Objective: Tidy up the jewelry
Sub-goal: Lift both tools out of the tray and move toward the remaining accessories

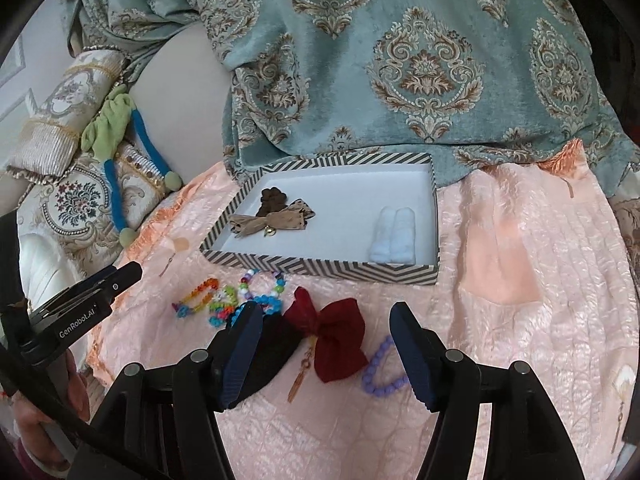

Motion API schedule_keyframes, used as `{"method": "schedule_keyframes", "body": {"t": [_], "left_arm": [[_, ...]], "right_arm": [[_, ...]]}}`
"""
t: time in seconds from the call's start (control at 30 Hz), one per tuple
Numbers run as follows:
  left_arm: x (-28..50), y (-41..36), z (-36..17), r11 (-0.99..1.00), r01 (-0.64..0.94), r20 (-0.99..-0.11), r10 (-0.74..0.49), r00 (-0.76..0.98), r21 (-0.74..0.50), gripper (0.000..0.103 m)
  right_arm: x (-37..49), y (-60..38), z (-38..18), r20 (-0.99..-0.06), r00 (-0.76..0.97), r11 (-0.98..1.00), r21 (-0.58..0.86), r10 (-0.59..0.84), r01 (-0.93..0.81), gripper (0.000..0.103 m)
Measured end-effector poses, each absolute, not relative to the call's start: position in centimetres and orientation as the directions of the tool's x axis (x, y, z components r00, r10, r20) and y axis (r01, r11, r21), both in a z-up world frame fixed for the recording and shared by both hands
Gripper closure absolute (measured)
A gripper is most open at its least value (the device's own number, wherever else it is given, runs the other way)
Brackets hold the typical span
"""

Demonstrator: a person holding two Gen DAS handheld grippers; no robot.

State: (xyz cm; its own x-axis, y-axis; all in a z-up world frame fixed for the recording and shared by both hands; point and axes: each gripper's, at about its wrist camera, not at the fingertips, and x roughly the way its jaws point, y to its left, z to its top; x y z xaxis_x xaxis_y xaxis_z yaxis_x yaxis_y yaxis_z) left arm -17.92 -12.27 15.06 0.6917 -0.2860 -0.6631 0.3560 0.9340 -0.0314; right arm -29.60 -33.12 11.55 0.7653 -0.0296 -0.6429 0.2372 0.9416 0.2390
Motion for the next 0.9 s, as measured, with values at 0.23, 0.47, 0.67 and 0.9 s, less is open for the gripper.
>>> {"method": "schedule_keyframes", "body": {"t": [0.23, 0.47, 0.67, 0.9], "left_arm": [[-18.9, -9.4, 15.4, 0.939, 0.335, -0.668, -0.297, 0.682, -0.076, 0.047], [-19.0, -6.1, 15.3, 0.947, 0.291, -0.681, -0.304, 0.666, -0.137, 0.042], [-18.9, -4.2, 14.4, 0.954, 0.253, -0.696, -0.293, 0.655, -0.163, 0.042], [-18.7, -4.1, 13.2, 0.958, 0.244, -0.713, -0.279, 0.643, -0.154, 0.042]], "right_arm": [[-31.2, -32.5, 11.8, -0.639, 0.769, 0.944, 0.233, -0.033, 0.235, 0.039], [-32.3, -32.5, 11.5, -0.643, 0.765, 0.94, 0.244, -0.027, 0.238, 0.039], [-32.7, -32.0, 11.2, -0.649, 0.76, 0.942, 0.248, -0.013, 0.228, 0.038], [-32.0, -31.1, 10.3, -0.67, 0.742, 0.943, 0.26, 0.022, 0.208, 0.038]]}}
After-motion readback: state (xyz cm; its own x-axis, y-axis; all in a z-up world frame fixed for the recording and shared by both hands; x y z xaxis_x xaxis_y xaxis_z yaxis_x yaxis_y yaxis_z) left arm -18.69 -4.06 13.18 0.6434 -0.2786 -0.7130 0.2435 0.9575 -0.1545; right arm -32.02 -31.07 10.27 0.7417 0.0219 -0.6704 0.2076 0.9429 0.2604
